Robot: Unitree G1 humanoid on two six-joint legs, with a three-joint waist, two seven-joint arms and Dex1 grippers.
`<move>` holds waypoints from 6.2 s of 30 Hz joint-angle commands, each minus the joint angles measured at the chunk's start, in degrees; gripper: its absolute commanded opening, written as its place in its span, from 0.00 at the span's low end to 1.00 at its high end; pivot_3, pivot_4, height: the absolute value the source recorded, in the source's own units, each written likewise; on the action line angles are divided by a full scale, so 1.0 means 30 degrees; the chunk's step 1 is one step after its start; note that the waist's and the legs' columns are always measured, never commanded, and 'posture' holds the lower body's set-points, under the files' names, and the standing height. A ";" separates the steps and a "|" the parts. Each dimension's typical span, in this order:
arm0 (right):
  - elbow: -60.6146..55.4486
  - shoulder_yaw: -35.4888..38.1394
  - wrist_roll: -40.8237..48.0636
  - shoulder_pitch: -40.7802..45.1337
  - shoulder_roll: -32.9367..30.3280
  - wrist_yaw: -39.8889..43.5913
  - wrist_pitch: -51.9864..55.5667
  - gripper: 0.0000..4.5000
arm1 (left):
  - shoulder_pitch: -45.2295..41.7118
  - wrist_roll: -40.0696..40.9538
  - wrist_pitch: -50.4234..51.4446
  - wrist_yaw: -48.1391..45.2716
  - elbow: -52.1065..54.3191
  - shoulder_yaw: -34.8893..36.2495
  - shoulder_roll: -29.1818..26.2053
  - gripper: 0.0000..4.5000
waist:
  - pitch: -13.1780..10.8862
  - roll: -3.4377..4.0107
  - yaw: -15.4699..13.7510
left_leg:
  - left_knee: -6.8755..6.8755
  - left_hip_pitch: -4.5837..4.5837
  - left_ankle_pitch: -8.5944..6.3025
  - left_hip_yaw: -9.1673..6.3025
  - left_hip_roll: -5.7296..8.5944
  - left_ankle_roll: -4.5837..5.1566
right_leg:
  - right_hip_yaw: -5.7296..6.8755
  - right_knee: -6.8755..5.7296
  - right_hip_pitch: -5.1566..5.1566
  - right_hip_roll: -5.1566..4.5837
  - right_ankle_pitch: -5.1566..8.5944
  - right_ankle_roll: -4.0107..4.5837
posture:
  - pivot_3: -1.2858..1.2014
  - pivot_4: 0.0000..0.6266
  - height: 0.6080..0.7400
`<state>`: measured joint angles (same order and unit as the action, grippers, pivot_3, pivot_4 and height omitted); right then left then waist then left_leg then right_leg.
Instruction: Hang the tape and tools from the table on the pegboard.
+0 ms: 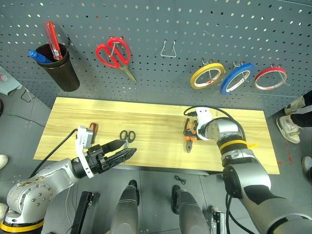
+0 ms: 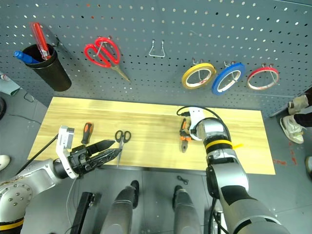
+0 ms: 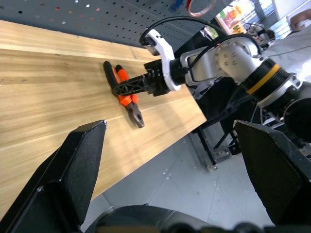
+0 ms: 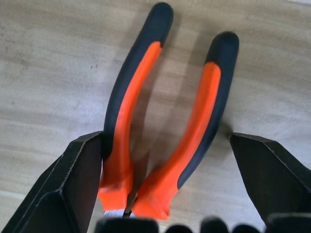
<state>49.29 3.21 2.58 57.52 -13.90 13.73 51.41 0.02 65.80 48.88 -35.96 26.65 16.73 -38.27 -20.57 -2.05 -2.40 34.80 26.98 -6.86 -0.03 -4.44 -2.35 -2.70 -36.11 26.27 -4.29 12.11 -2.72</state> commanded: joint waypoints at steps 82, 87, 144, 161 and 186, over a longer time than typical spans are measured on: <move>-1.2416 -0.1644 -0.0365 -0.2374 -0.0288 0.1764 -1.7251 0.99 | -0.6413 0.1257 -0.1818 0.4274 -0.1257 0.0249 0.0552 1.00 | 0.0172 -0.0221 -0.0472 | -0.0041 0.0094 0.0190 -0.0084 0.0012 -0.0140 | 0.0117 0.0004 0.0019 -0.0012 -0.0285 -0.0032 | 0.59 0.55 1.00; -1.8086 -0.1491 0.1810 -0.5384 -0.2383 0.4771 -1.2083 0.99 | -0.4477 -0.2423 -0.2819 0.4600 -0.1035 -0.0721 0.0626 1.00 | 0.0164 -0.0208 -0.0483 | -0.0035 0.0090 0.0188 -0.0082 0.0010 -0.0139 | 0.0115 0.0008 0.0019 -0.0014 -0.0280 -0.0029 | 0.58 0.52 1.00; -2.1760 -0.3131 0.6744 -0.8913 -0.7421 1.5445 -0.8969 1.00 | -0.3116 -1.8311 -0.1423 1.1349 -0.3429 -0.5684 0.8612 0.06 | 0.0080 -0.0117 0.0026 | 0.0044 0.0092 0.0182 -0.0079 0.0010 -0.0130 | 0.0092 0.0025 0.0005 -0.0016 -0.0215 -0.0166 | 0.55 0.59 1.00; -1.9938 -0.3703 0.6394 -0.7199 -0.7644 1.6573 -0.9302 1.00 | -0.5627 -1.9324 0.0406 1.2992 -0.6580 -0.4864 1.0764 0.99 | 0.0035 -0.0125 0.0106 | 0.0044 0.0103 0.0179 -0.0080 0.0017 -0.0121 | 0.0088 0.0039 0.0005 -0.0015 -0.0213 -0.0175 | 0.53 0.66 1.00; -2.0948 -0.3337 0.6891 -0.7664 -0.6999 1.5466 -0.7675 1.00 | -0.6006 -1.9649 0.1965 1.1934 -0.6631 -0.4376 1.0555 0.00 | -0.0839 -0.0049 0.0574 | 0.0014 0.0099 0.0174 -0.0081 0.0024 -0.0104 | 0.0079 0.0024 0.0015 -0.0028 -0.0189 -0.0183 | 0.53 0.76 1.00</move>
<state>-10.79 -8.37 21.70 34.94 -34.88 60.54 28.17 -19.61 7.08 54.04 0.19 6.66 4.13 -6.63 -23.08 -2.20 -0.68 34.82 27.28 -6.34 -0.28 -4.37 -2.66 -2.46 -36.04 26.32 -4.37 11.55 -3.27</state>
